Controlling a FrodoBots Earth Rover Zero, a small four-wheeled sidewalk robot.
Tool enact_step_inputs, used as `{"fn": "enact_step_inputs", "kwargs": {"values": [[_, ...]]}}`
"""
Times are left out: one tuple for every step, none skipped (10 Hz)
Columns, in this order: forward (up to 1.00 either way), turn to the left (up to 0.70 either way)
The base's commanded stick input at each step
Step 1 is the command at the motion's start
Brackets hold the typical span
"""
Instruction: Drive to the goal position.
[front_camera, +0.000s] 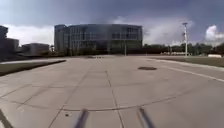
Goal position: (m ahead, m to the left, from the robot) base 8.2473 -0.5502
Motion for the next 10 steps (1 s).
{"fn": "enact_step_inputs", "kwargs": {"values": [[0.99, -0.02], [0.99, -0.14], [0.99, -0.32], [0.98, -0.35], [0.98, -0.02], [0.98, -0.02], [0.98, -0.02], [0.98, -0.02], [0.98, -0.02], [0.98, -0.17]]}}
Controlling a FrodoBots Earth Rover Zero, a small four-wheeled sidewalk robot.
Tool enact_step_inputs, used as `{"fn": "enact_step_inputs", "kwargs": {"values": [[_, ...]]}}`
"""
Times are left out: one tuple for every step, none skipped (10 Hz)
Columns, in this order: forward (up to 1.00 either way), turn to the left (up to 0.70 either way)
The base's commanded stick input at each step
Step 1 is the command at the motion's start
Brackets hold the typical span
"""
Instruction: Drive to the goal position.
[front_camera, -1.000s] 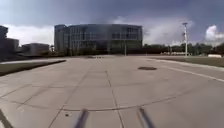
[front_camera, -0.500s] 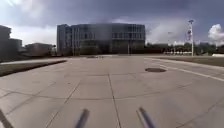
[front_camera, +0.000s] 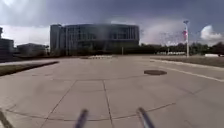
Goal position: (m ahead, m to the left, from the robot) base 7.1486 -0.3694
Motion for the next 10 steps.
{"fn": "enact_step_inputs", "kwargs": {"values": [[0.98, -0.38], [0.99, -0.38], [0.99, -0.18], [0.99, -0.02], [0.99, -0.02], [0.98, -0.02], [0.98, -0.03], [0.98, -0.11], [0.99, -0.4], [0.99, -0.4]]}}
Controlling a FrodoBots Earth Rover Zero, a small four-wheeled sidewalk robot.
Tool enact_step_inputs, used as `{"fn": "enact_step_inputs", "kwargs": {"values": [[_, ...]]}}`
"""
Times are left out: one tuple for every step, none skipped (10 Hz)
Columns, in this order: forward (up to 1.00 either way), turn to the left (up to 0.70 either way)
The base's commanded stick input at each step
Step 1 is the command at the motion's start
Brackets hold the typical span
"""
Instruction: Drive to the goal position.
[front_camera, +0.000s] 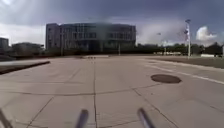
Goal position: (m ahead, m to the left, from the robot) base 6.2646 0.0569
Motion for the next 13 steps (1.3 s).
{"fn": "enact_step_inputs", "kwargs": {"values": [[0.99, -0.4], [0.99, -0.4], [0.99, -0.02], [0.99, -0.02], [0.99, -0.02], [0.99, -0.03], [0.99, -0.16], [0.99, -0.34], [0.99, -0.4], [0.99, -0.35], [0.99, -0.17], [0.99, -0.04], [0.99, -0.02]]}}
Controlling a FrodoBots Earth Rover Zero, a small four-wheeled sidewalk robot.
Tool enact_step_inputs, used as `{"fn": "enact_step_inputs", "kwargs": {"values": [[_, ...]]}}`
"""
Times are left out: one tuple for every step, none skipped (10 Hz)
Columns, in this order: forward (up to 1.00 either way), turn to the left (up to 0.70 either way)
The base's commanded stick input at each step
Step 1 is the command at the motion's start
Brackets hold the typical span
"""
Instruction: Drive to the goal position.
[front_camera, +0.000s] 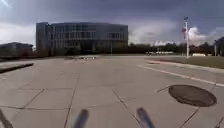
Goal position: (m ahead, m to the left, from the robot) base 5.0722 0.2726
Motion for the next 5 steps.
{"fn": "enact_step_inputs", "kwargs": {"values": [[0.99, -0.02], [0.99, -0.02], [0.99, -0.02], [0.99, -0.23], [0.99, -0.4]]}}
